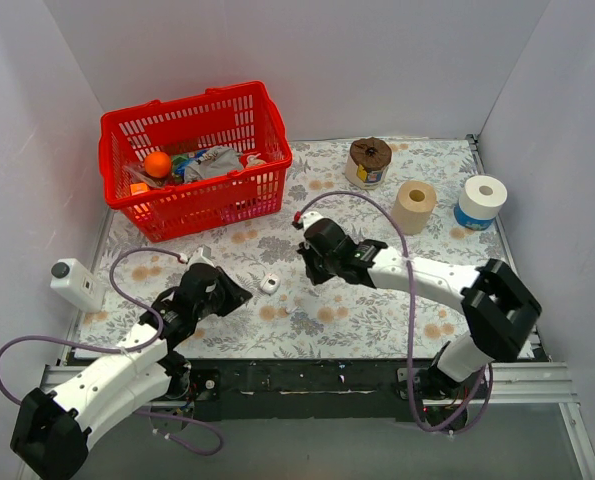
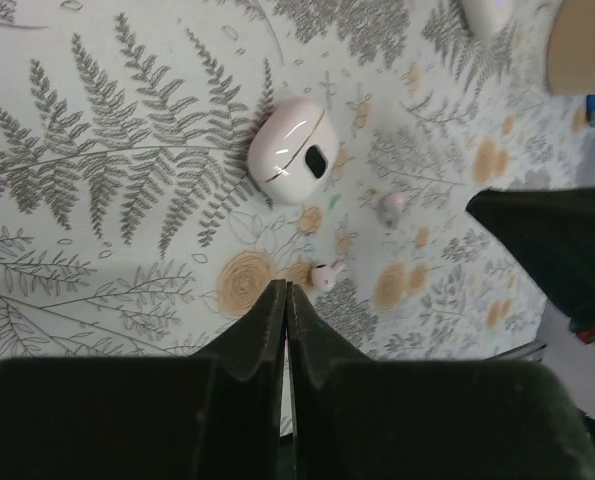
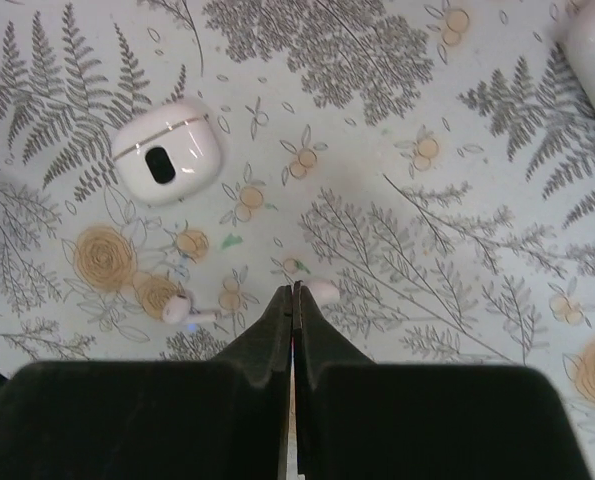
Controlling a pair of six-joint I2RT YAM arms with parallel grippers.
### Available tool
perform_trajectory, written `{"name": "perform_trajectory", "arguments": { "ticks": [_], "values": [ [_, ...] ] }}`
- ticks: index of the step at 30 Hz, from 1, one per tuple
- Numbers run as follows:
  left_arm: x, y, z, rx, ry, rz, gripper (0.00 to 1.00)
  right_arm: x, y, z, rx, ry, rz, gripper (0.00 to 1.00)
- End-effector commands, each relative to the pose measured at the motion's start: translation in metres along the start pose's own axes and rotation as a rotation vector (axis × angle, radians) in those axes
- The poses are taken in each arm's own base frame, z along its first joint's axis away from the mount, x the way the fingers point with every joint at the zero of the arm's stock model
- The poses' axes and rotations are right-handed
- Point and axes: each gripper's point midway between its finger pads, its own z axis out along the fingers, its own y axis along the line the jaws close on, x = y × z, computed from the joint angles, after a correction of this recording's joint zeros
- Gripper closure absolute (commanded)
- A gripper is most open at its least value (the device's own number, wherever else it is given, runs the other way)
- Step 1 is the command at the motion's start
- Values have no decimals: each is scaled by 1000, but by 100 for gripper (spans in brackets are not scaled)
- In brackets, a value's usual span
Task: Insert the wireless bluetooth earbuds into the charging case
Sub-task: Adjust the charging case at the center of the board.
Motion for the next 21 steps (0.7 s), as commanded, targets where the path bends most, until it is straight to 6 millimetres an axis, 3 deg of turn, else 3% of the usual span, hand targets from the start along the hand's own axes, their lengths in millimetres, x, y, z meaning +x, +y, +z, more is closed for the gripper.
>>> {"name": "perform_trajectory", "arguments": {
  "ticks": [1, 5, 9, 15, 18, 20, 21],
  "values": [
    [16, 12, -4, 0, 52, 22, 100, -49, 28, 23, -91, -91, -3, 99],
    [26, 15, -1, -2, 98, 18, 100, -66, 34, 46, -88, -91, -8, 99],
    [36, 21, 10, -25, 140, 14, 100, -62, 31, 73, -67, -37, -15, 99],
    [42, 29, 24, -72, 169, 17, 100, -59, 27, 94, -58, -10, -19, 99],
    [39, 30, 25, -87, 162, 19, 100, -57, 23, 93, -47, -7, -17, 99],
    [35, 31, 23, -101, 141, 13, 95, -51, 22, 91, -60, 0, -19, 83],
    [32, 29, 22, -99, 132, 13, 93, -55, 25, 84, -75, -19, -19, 70]
  ]
}}
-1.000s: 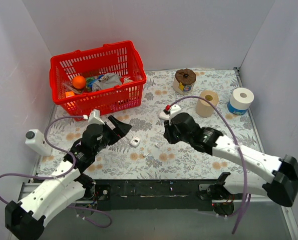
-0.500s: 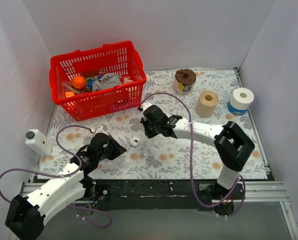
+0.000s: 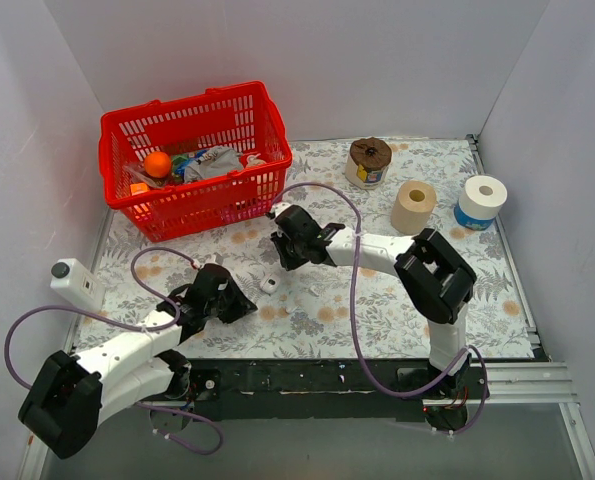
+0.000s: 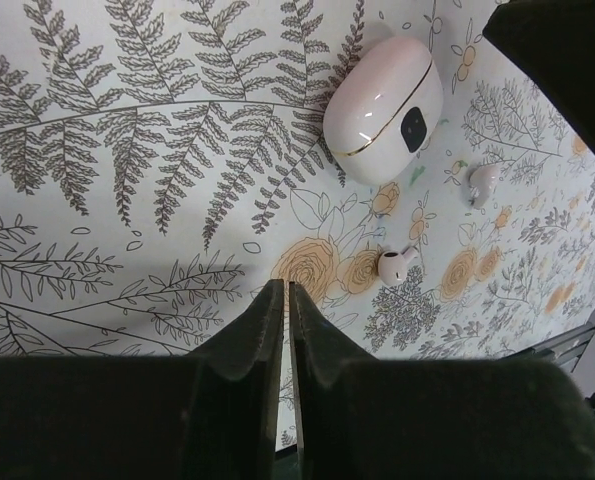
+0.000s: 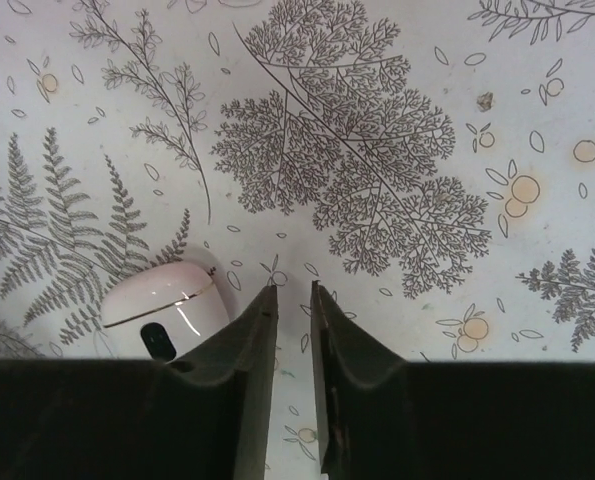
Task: Insert the wireless bluetooth earbuds into the charging case
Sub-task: Adjust the charging case at the center of the board.
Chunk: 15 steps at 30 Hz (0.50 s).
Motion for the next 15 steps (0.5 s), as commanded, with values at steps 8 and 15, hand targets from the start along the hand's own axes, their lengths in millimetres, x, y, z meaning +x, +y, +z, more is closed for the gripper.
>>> {"name": "perform_trajectory", "arguments": {
  "ticks": [8, 15],
  "values": [
    [-12, -4, 4, -11, -51, -14, 94, -18, 10, -2, -66, -39, -64, 71],
    [-13, -4, 21, -12, -53, 10, 96, 1, 17, 5, -124, 3, -56, 90]
  ]
}}
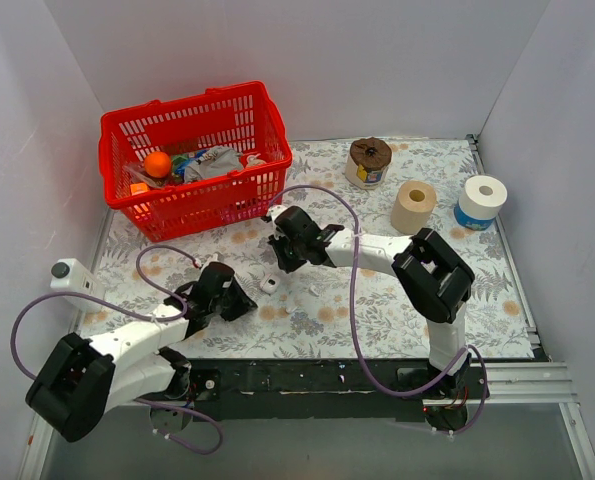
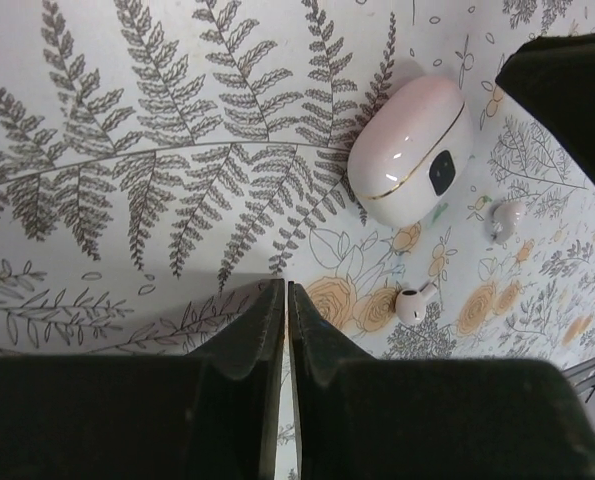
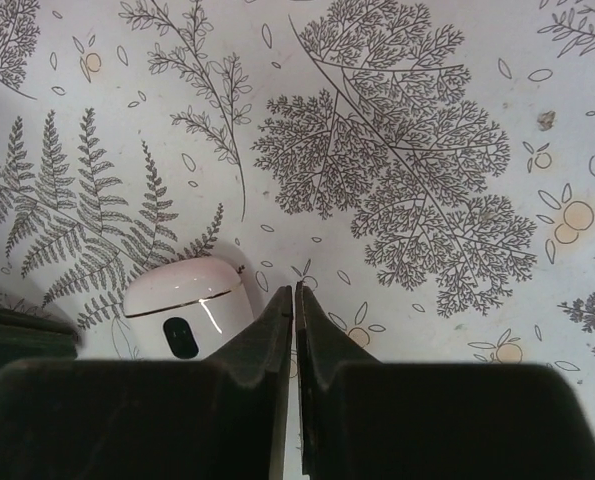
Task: Insert the wireless bluetooth earbuds into the charging case
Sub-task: Adjust the charging case at the center of the board.
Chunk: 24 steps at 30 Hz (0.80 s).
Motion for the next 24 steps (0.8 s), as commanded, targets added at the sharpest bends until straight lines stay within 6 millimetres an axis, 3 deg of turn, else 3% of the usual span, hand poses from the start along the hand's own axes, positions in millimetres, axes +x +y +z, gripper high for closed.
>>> {"name": "perform_trajectory", "arguments": {
  "ticks": [1, 10, 24],
  "values": [
    [-9, -14, 11, 39, -30, 22, 96, 3, 7, 2, -51, 9, 2, 90],
    [-15, -14, 35, -24, -22, 38, 98, 18, 12, 1, -93, 29, 15, 91],
    [-31, -5, 44, -101, -64, 55, 97, 29, 17, -10, -109, 26, 36, 92]
  ]
}}
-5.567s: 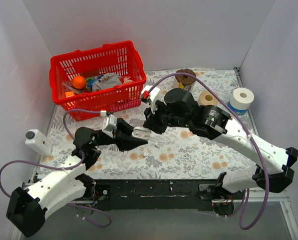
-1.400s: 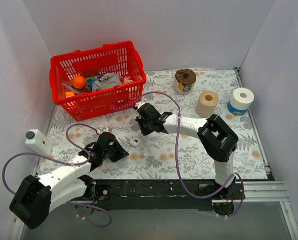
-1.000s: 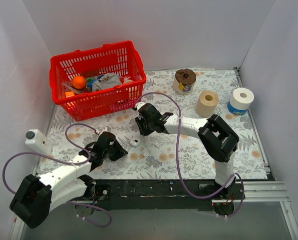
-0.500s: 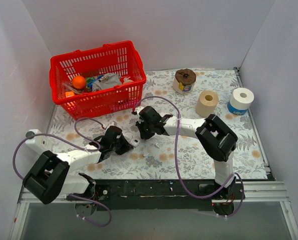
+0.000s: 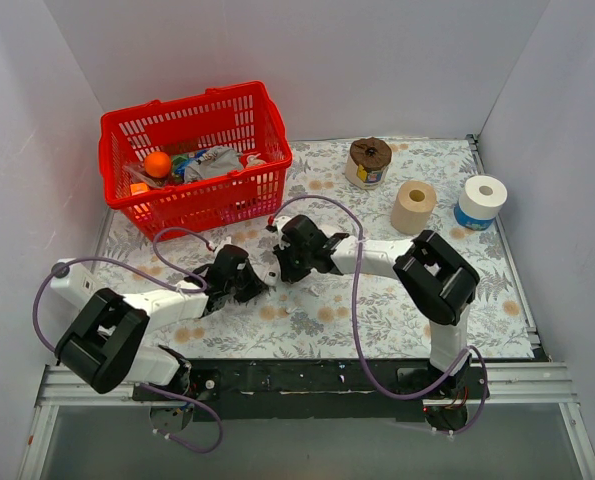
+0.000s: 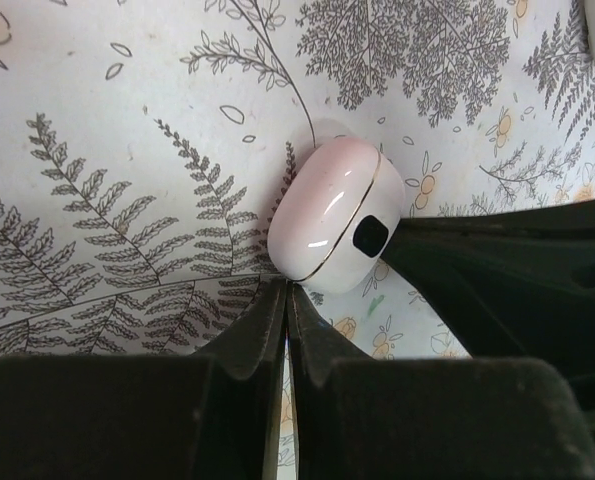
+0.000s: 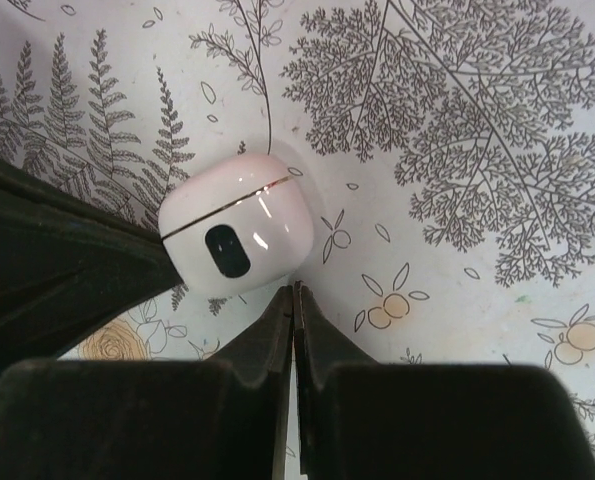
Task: Insert the wireless bluetooth earbuds into the charging case
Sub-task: Adjust the charging case at the center of the board.
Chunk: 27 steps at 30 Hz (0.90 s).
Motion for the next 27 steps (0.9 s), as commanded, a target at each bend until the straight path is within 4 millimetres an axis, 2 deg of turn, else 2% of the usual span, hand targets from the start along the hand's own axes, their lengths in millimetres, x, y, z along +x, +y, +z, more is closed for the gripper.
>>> {"name": "perform_trajectory", "arguments": {
  "ticks": [1, 5, 10, 14, 15, 16, 21, 24, 27],
  "values": [
    [-6, 30, 3, -129, -24, 28, 97, 0, 4, -11, -1, -20, 13, 92],
    [-11, 37, -1, -151, -44, 22, 96, -4, 4, -19, 4, -48, 22, 91],
    [-21, 42, -2, -155, -70, 0, 94, -5, 5, -19, 3, -49, 32, 85],
    [-33, 38, -2, -157, -81, -12, 93, -8, 11, -22, -25, -66, 19, 85],
    [-39, 31, -4, -147, -93, -11, 92, -9, 14, -22, -42, -67, 13, 88],
    [-40, 34, -8, -163, -94, -8, 92, -10, 17, -22, -56, -69, 6, 90],
    [-67, 17, -49, -116, -224, -6, 88, -13, 35, -9, -91, -53, -25, 99],
    [-72, 14, -73, -94, -260, -8, 86, -16, 33, -2, -61, -53, -4, 99],
    [-72, 12, -88, -73, -274, -17, 86, -19, 29, 3, -36, -59, 15, 99]
  ]
}}
